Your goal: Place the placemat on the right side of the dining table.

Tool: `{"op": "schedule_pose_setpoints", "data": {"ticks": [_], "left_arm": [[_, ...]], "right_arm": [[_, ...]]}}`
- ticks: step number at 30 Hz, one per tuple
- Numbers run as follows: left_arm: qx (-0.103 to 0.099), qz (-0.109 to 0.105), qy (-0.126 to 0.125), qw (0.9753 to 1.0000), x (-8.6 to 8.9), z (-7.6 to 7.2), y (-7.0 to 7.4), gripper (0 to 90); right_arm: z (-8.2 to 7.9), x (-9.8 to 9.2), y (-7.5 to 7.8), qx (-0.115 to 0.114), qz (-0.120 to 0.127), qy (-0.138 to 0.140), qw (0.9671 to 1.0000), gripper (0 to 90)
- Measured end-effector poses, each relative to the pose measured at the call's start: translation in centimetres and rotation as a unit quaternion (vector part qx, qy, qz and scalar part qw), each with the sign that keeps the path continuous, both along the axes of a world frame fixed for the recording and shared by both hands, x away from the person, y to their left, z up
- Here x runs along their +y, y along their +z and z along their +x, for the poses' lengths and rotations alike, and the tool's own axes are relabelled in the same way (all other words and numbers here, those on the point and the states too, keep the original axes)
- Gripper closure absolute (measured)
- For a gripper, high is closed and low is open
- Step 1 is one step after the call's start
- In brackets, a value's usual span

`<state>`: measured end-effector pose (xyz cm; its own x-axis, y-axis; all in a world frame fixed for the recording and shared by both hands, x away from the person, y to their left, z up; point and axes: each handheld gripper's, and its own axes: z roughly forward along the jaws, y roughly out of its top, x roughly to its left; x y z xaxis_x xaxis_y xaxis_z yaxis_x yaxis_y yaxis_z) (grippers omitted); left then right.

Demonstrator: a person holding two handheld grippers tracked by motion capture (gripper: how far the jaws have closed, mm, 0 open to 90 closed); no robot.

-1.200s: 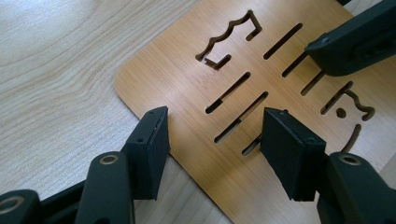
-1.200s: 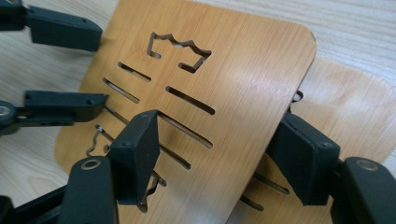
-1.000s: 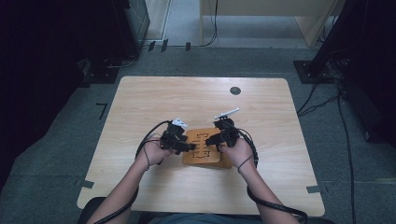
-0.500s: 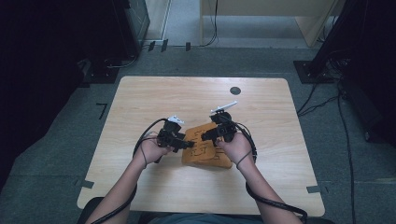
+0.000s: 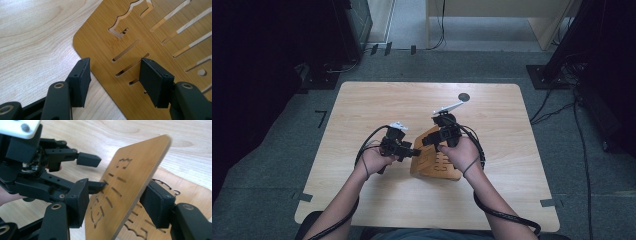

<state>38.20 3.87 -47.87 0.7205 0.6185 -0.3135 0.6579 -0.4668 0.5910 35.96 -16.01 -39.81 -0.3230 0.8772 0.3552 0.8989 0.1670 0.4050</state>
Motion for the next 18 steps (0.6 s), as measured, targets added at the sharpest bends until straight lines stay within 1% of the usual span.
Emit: {"op": "schedule_pose_setpoints", "data": {"ticks": [1,2,5,6,7,9,12,14,15,16,17,18], "left_arm": [[-0.001,-0.001,0.001,1.0,0.0,0.0,0.0,41.4],[-0.002,-0.001,0.001,1.0,0.1,0.0,0.1,41.3],[-0.002,-0.006,0.006,1.0,0.2,0.1,0.1,41.1],[-0.002,-0.006,0.006,1.0,0.2,0.1,0.1,40.9],[-0.003,-0.006,0.009,0.9999,0.3,0.1,0.2,40.9],[-0.002,-0.008,0.012,0.9999,0.4,0.2,0.2,40.8],[-0.003,-0.008,0.014,0.9999,0.5,0.2,0.2,40.4],[-0.004,-0.009,0.014,0.9999,0.5,0.2,0.2,40.1],[-0.005,-0.008,0.013,0.9999,0.5,0.2,0.2,40.0],[-0.005,-0.008,0.013,0.9999,0.5,0.2,0.2,39.9],[-0.004,-0.009,0.013,0.9999,0.5,0.2,0.1,39.6],[-0.004,-0.009,0.014,0.9998,0.5,0.3,0.1,39.5]], "right_arm": [[0.0,0.8,0.2,0.004,-0.012,0.003,0.9999,41.4],[0.1,1.0,0.2,0.003,-0.017,0.005,0.9998,41.4],[0.3,1.9,-0.1,0.008,-0.028,0.008,0.9996,42.0],[0.3,1.9,-0.1,0.008,-0.028,0.008,0.9996,42.0],[0.6,2.4,-0.3,0.013,-0.034,0.008,0.9993,43.3],[0.8,2.6,-0.4,0.011,-0.04,0.007,0.9991,44.1],[1.3,2.7,-0.8,0.024,-0.029,0.003,0.9993,41.7],[1.3,2.7,-0.9,0.023,-0.028,0.004,0.9993,40.6],[1.3,2.8,-1.1,0.022,-0.029,0.009,0.9993,35.1],[1.3,2.8,-1.1,0.022,-0.029,0.009,0.9993,35.1],[1.3,3.0,-1.4,0.028,-0.033,0.017,0.9989,28.3],[1.3,3.0,-1.5,0.029,-0.032,0.02,0.9989,25.8]]}}
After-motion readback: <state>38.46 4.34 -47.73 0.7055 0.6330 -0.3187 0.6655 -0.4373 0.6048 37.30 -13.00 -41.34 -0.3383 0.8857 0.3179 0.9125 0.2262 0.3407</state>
